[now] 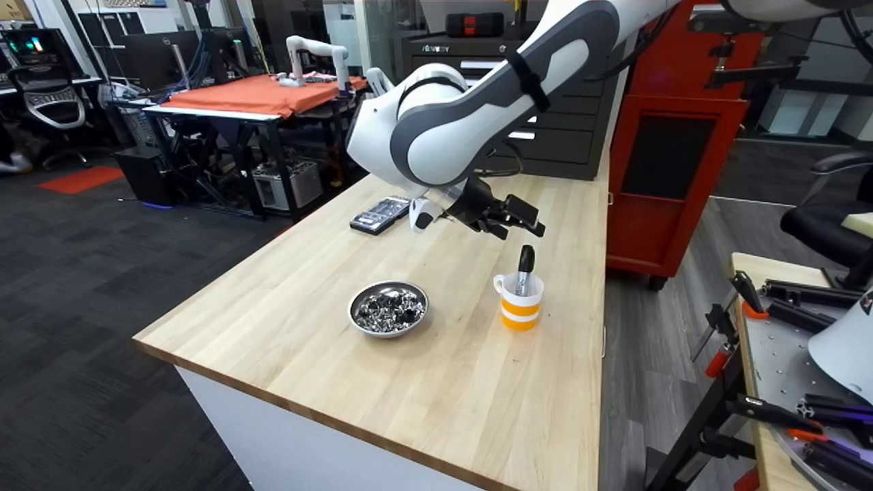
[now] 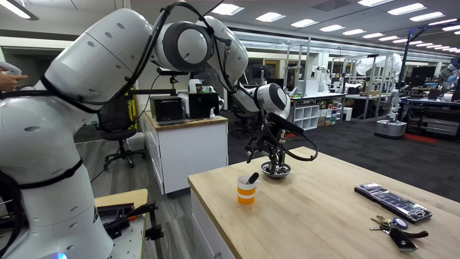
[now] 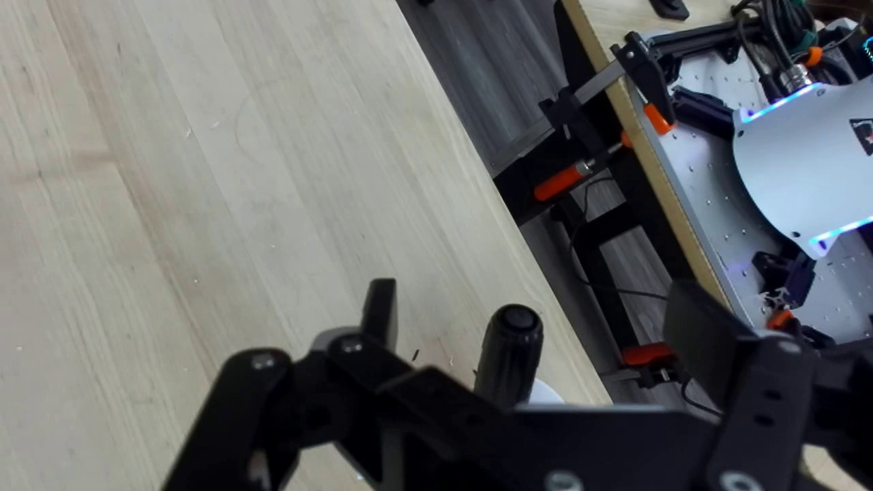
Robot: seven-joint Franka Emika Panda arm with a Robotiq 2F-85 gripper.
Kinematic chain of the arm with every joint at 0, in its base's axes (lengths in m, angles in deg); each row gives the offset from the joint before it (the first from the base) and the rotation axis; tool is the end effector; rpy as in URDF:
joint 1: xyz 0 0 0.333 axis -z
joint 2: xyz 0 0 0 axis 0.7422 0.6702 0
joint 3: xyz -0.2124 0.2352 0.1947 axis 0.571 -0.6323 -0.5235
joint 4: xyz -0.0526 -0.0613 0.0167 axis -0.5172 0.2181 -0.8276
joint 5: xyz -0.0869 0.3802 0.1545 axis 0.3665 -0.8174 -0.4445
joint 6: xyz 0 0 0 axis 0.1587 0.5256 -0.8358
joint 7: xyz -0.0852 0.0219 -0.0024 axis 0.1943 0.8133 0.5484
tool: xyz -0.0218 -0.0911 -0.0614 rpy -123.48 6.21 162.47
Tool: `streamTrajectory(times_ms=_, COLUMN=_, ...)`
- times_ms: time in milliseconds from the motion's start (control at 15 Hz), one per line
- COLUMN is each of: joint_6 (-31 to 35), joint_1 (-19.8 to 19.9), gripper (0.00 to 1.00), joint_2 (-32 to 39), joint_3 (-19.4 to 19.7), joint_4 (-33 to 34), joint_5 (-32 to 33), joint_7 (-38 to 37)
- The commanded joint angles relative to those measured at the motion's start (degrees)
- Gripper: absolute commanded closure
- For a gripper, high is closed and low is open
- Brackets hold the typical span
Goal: Put the marker in the cup
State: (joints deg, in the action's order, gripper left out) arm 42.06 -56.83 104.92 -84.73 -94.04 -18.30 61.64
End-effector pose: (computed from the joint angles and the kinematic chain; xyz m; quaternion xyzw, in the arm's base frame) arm 0.6834 0.1328 0.2362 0.7001 0.5682 -0.4320 0.0168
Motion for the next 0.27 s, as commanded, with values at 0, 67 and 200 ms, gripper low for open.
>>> streamTrajectory(times_ms=0, joint_6=-0.14, joint_1=0.16, gripper=0.0, joint_2=-0.06, joint_3=0.09, joint_4=0.35, joint_5=-0.31, joint_7=0.02)
streamTrajectory(times_ms=67, joint_6=-0.13, joint_1=0.34, gripper=0.0, joint_2=-0.25, joint_3=0.1, joint_4=0.36, joint_5=-0.44, joint_7=0.02)
streamTrajectory(times_ms=200, joint_6=-0.13, joint_1=0.4, gripper=0.0, joint_2=-0.43, joint_3=0.1, joint_4=0.36, joint_5=-0.54, joint_7=0.01)
